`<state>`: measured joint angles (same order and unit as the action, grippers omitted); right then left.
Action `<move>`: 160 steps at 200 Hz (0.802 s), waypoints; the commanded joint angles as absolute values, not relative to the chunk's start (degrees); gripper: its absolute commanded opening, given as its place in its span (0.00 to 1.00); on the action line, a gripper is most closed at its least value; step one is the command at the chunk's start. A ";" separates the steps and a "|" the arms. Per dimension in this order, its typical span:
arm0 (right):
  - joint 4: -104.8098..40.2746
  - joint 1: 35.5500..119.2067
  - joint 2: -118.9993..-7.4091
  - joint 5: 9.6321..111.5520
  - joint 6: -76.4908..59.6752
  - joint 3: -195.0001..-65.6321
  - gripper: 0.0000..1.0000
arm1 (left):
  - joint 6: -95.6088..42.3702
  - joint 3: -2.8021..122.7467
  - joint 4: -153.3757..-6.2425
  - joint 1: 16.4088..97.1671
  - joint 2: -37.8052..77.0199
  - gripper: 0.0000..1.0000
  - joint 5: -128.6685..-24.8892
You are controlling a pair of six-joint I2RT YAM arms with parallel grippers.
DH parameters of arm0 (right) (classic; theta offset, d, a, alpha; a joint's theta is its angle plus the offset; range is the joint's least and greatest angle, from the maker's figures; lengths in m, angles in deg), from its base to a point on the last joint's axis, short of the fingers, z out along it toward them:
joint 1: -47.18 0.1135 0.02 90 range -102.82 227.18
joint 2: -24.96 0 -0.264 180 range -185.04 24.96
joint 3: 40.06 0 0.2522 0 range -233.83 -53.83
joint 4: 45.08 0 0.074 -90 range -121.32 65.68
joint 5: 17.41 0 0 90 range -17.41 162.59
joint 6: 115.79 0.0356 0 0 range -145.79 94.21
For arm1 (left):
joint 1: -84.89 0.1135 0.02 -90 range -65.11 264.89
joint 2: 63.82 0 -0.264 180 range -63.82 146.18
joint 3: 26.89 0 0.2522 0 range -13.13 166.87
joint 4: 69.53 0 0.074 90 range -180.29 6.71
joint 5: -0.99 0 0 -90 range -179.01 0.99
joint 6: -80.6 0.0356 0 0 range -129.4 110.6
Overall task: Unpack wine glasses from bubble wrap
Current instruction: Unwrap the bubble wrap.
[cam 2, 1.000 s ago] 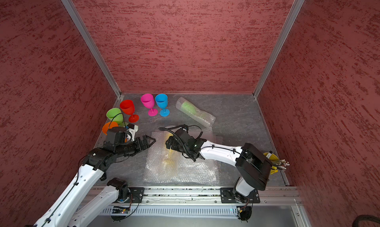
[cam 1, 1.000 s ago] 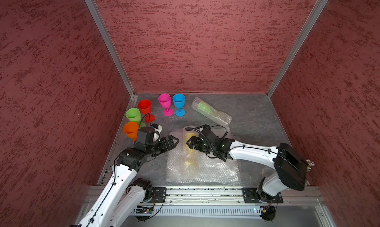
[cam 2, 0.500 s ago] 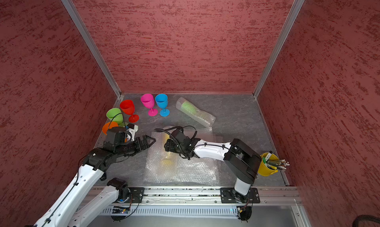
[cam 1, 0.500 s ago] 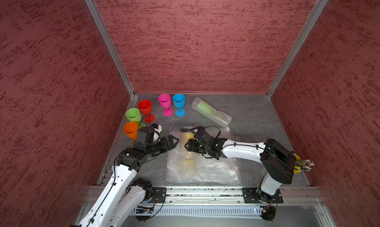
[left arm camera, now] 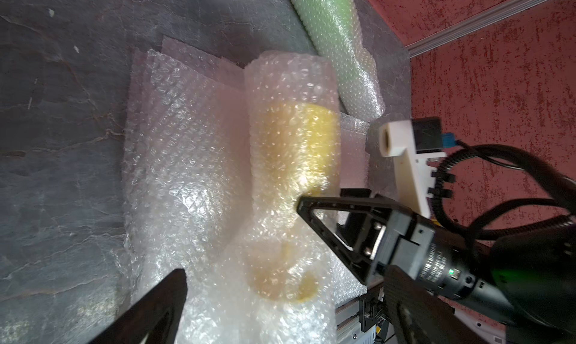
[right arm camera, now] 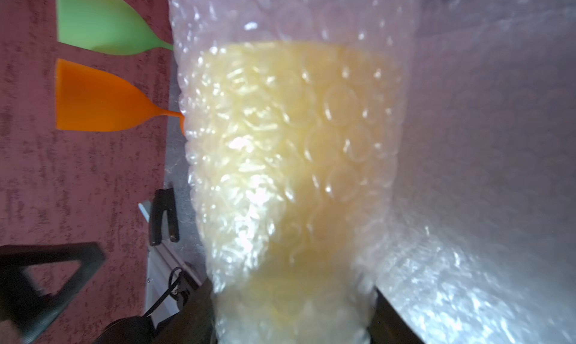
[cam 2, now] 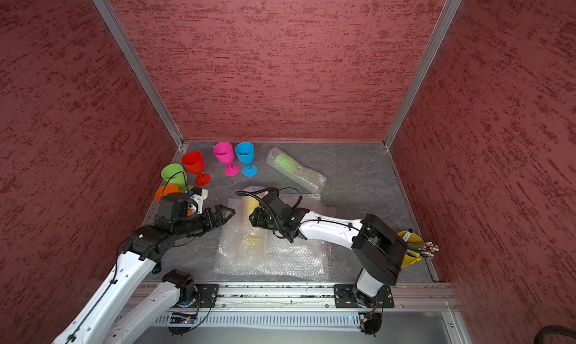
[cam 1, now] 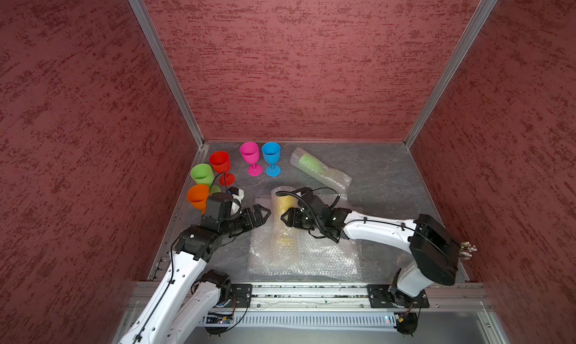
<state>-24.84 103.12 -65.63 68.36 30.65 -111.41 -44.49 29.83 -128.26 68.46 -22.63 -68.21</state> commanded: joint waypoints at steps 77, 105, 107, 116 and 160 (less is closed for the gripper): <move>30.58 101.34 -53.20 88.65 18.23 -122.69 0.63 | -43.60 28.49 -125.80 68.91 -24.71 1.00 -67.83; 40.18 99.58 -55.37 96.15 18.89 -124.00 0.63 | -43.59 28.31 -125.32 68.90 -24.96 1.00 -67.48; 40.39 99.39 -55.48 96.28 18.97 -124.04 0.63 | -43.57 28.30 -125.31 68.89 -24.97 1.00 -67.47; 40.75 98.44 -55.96 96.41 19.32 -124.22 0.63 | -43.50 28.24 -125.35 68.89 -25.06 1.00 -67.39; 31.87 96.75 -62.00 85.53 17.88 -125.67 0.82 | -43.44 27.91 -125.14 68.12 -25.83 1.00 -67.30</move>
